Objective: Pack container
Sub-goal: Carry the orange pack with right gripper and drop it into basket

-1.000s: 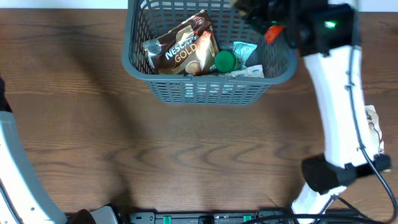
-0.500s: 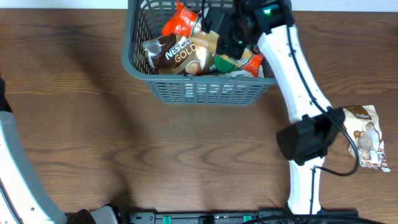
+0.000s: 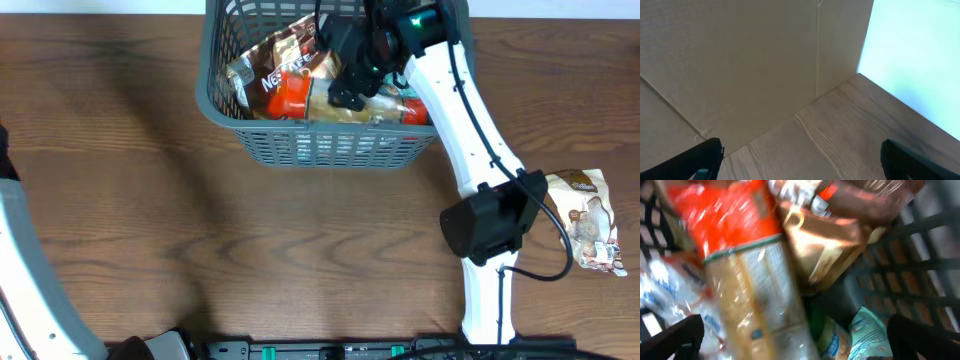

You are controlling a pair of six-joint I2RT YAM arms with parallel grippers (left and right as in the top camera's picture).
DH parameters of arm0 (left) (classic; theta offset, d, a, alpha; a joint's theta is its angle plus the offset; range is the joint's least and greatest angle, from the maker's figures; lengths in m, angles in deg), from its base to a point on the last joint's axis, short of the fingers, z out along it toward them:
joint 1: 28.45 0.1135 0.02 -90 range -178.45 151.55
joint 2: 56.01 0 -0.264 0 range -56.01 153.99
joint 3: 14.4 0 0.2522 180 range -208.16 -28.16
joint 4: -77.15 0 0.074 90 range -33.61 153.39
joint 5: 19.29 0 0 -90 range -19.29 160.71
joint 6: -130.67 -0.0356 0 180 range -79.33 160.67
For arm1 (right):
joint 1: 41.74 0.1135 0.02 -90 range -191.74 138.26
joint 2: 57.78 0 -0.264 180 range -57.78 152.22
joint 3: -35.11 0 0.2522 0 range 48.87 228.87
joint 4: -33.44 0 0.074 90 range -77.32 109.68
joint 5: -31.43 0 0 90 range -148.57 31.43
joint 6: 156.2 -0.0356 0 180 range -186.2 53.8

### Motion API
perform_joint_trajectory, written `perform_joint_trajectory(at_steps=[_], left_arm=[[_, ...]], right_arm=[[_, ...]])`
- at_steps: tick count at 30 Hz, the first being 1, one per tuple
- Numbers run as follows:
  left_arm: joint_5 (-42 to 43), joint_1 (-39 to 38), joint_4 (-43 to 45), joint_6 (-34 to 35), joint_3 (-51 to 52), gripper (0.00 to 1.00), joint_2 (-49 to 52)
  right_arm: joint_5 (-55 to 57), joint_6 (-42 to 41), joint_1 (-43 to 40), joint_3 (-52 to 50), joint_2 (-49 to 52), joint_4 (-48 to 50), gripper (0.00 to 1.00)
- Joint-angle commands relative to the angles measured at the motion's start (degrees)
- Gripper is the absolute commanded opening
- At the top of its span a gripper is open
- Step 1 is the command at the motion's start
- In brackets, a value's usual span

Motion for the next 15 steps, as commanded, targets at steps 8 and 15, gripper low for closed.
perform_joint_trajectory(at_steps=[8, 15], left_arm=[[-0.7, 0.3, 0.0, 0.5, 0.1, 0.98, 0.0], [-0.7, 0.3, 0.0, 0.5, 0.1, 0.99, 0.0]], right_arm=[[29.8, -23.6, -0.2, 5.2, -13.4, 1.9, 0.99], [41.0, -44.8, -7.9, 5.2, -21.7, -10.2, 0.99]])
